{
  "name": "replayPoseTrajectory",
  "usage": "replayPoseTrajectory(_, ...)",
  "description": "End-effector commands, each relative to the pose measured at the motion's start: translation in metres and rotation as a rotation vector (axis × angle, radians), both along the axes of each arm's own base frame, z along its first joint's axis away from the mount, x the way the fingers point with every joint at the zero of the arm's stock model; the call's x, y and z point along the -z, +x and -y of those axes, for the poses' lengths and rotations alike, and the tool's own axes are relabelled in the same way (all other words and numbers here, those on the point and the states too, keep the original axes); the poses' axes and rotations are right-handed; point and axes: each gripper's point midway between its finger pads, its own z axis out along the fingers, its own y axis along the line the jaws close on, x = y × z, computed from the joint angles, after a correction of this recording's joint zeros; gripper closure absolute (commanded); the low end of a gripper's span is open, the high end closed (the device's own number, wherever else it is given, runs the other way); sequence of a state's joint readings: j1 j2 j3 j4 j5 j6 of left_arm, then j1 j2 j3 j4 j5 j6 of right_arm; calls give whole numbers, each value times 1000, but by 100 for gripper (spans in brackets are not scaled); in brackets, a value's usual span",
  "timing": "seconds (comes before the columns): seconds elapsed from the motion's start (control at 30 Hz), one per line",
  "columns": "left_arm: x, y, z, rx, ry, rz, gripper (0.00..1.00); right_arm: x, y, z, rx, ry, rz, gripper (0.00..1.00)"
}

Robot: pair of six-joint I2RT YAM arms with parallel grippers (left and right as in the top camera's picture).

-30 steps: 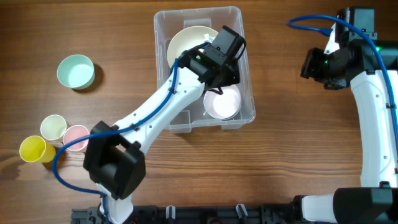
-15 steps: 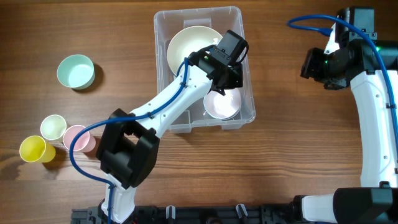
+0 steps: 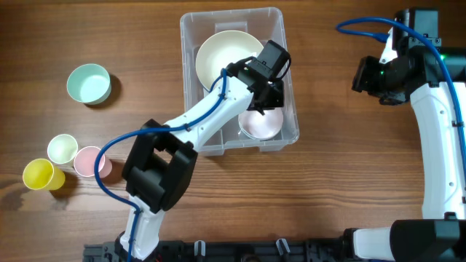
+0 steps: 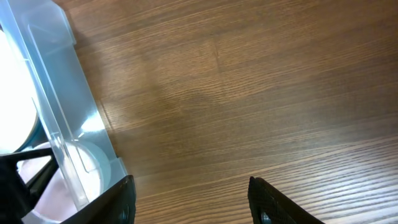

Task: Pack container
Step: 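Place the pink bowl into the light blue bowl in the bin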

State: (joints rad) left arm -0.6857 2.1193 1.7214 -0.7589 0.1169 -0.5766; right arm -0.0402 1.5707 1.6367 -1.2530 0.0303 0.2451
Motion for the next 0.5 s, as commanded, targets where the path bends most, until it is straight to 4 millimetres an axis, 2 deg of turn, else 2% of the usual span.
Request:
replayPoseTrajectory(0.0,3,-2,4,32,-9,-5,96,1,-2,0,-7,-2,-4,41)
replayPoseTrajectory(0.07,2,-3,4,32,-9,-7,96,1,-2,0,-7,-2,-4,41)
replayPoseTrajectory(0.17,-16,-2,5,34,-33,22,96,1,-2,0,-7,-2,-4,41)
replayPoseTrajectory(0.23,-43,4,1,48,-50,95,96,1,-2,0,-7,-2,-4,41)
replayPoseTrajectory(0.27,-61,11,-8,21,-43,145,96,1,-2,0,-7,-2,-4,41)
replayPoseTrajectory(0.33,-102,26,-40,-63,-3,258,91,1,-2,0,-7,-2,-4,41)
replayPoseTrajectory(0.4,-137,37,-80,-146,41,346,71,1,-2,0,-7,-2,-5,41)
replayPoseTrajectory(0.47,-179,50,-145,-298,79,433,64,1,-2,0,-8,-2,-5,41)
